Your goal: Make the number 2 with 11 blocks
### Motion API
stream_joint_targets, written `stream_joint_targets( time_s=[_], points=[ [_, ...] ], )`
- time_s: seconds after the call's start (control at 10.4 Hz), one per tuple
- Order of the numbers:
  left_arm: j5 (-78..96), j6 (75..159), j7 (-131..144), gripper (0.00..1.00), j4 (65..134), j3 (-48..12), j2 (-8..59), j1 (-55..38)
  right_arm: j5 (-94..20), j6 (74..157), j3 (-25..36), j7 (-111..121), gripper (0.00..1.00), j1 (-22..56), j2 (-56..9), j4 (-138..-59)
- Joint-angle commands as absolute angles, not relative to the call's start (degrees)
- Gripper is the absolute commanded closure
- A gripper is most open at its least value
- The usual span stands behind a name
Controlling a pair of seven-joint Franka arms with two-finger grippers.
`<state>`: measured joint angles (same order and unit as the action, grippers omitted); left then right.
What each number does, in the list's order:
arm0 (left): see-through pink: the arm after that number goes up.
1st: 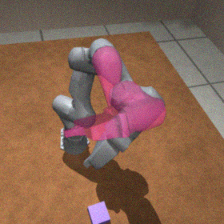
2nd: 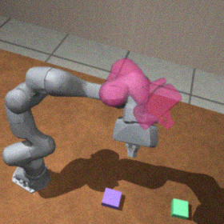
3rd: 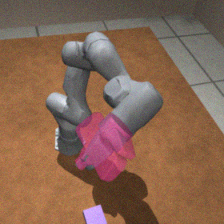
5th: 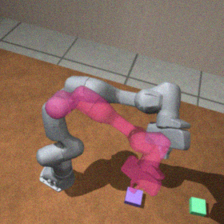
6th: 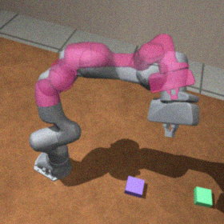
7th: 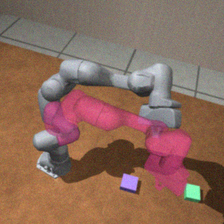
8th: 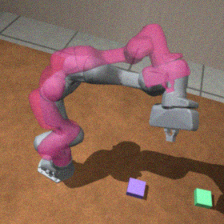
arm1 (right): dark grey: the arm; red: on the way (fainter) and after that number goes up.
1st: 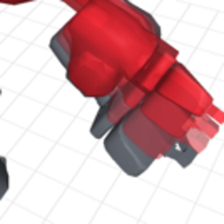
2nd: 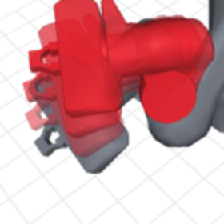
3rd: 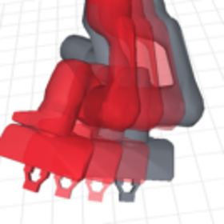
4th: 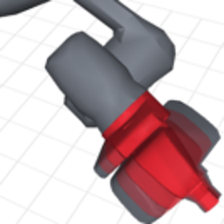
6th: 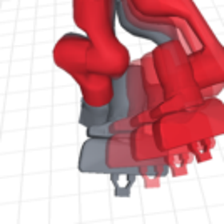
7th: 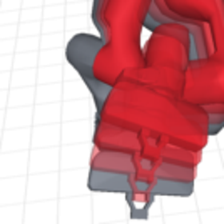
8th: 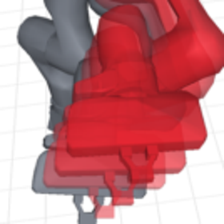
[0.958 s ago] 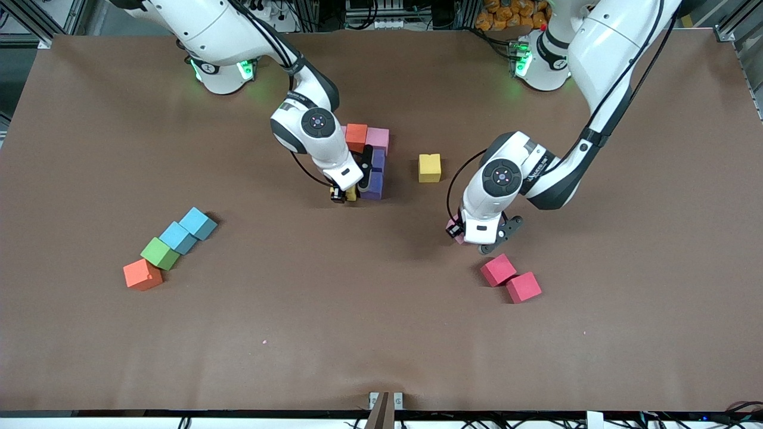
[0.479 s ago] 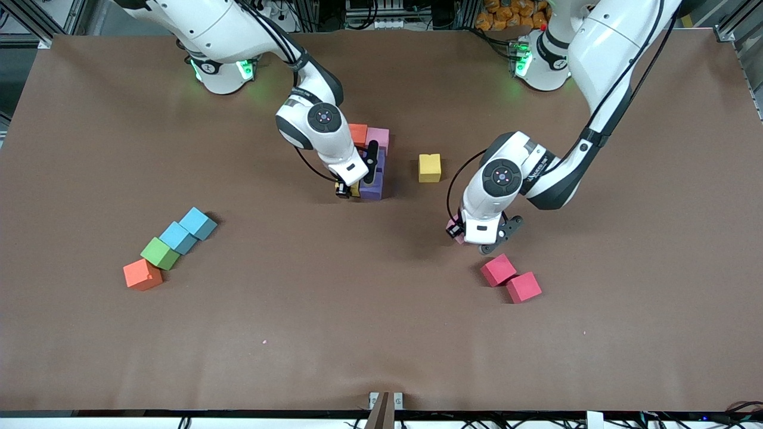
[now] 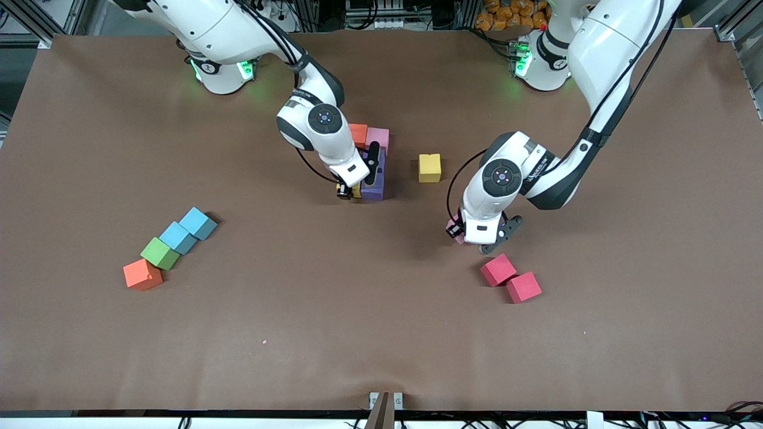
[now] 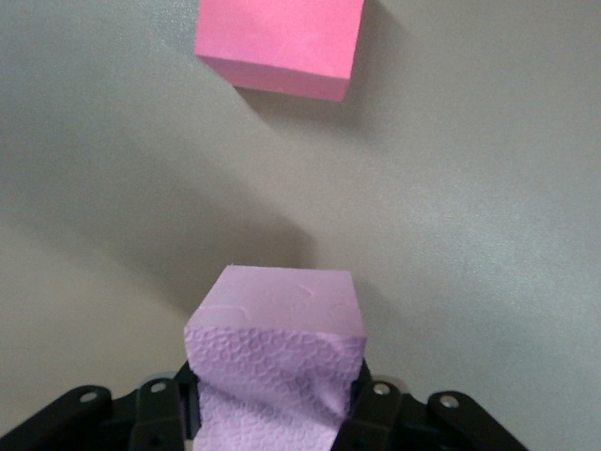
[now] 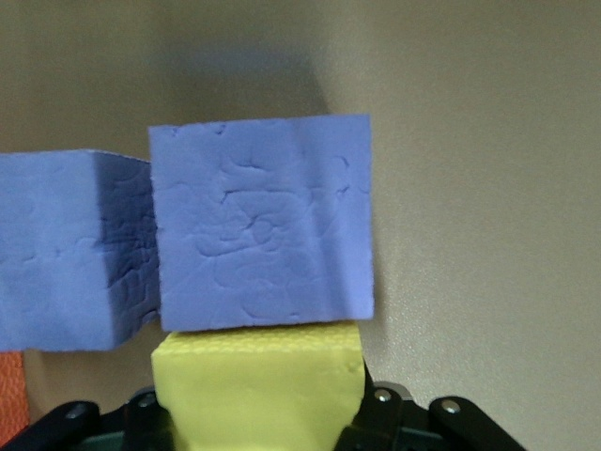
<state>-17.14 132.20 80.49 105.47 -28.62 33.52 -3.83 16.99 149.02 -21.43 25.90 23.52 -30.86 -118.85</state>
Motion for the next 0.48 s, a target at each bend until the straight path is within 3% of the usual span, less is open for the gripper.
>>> stream_joint_targets(
  time_s=[0.0, 0.38],
  points=[
    [-16.0, 131.7, 80.9, 0.59, 105.7, -28.8, 32.6, -3.6, 17.3, 149.1, -21.2, 25.2, 0.01, 24.1, -31.5, -117.8],
    [-16.0, 131.7, 81.2, 0.59, 105.7, -28.8, 32.6, -3.6, 17.2, 147.7, -21.3, 24.8, 0.0, 23.8, -30.4, -118.3]
  ],
)
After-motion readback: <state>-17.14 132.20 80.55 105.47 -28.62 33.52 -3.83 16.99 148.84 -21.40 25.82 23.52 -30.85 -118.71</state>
